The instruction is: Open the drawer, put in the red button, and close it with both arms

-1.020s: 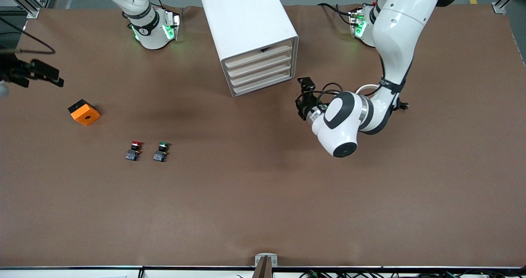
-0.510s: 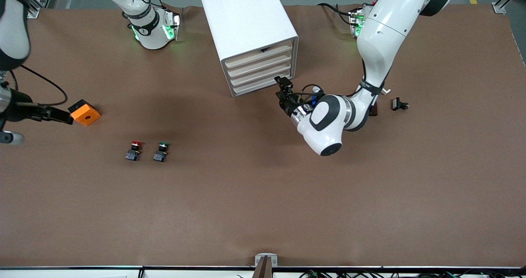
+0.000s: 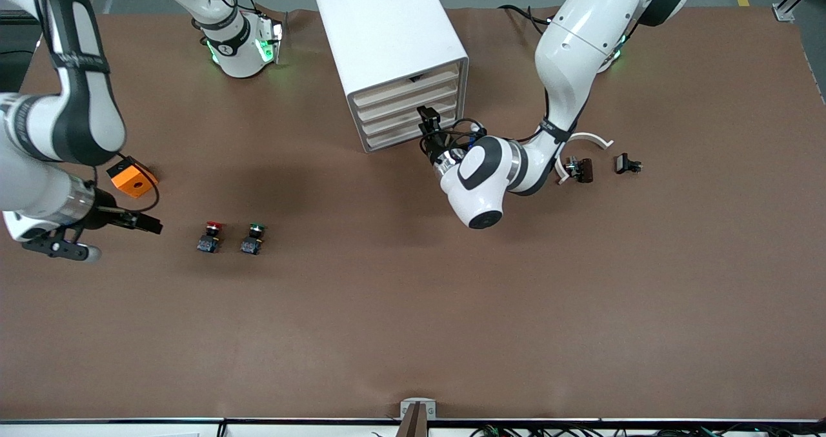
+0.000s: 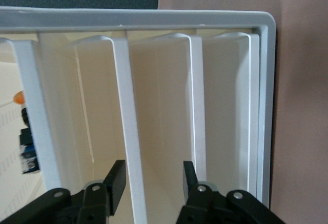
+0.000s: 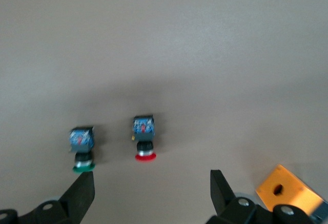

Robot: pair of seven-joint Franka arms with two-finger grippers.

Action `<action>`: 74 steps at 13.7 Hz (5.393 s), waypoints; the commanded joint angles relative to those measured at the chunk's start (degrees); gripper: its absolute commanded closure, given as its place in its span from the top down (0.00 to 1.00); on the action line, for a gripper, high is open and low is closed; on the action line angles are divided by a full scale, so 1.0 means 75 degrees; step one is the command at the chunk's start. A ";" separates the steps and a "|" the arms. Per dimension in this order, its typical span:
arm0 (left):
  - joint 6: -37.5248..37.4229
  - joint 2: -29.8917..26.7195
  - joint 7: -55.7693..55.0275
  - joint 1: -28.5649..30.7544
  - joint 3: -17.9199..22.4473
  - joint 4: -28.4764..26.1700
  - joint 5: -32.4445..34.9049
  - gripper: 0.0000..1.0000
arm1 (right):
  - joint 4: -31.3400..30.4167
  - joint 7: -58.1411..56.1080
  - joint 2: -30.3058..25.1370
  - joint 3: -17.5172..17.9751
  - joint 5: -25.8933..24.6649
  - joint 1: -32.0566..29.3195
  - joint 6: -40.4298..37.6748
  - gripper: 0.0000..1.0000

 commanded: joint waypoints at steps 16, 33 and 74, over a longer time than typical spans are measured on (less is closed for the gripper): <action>-0.0645 0.0239 -0.0593 -0.0256 0.0031 0.0029 -0.0740 0.38 | -0.1627 0.1178 0.1605 0.0026 -0.0040 0.0555 0.4025 1.00; -0.0551 0.0180 -0.0664 0.1160 0.0159 0.0743 -0.0951 0.06 | -0.1373 0.1260 0.1105 0.0026 -0.0029 0.0789 0.2534 0.00; 0.2126 -0.4177 1.0714 0.1748 0.0794 -0.0832 0.5014 1.00 | 0.1969 1.2464 0.1465 0.0049 -0.0099 0.8336 0.0112 0.00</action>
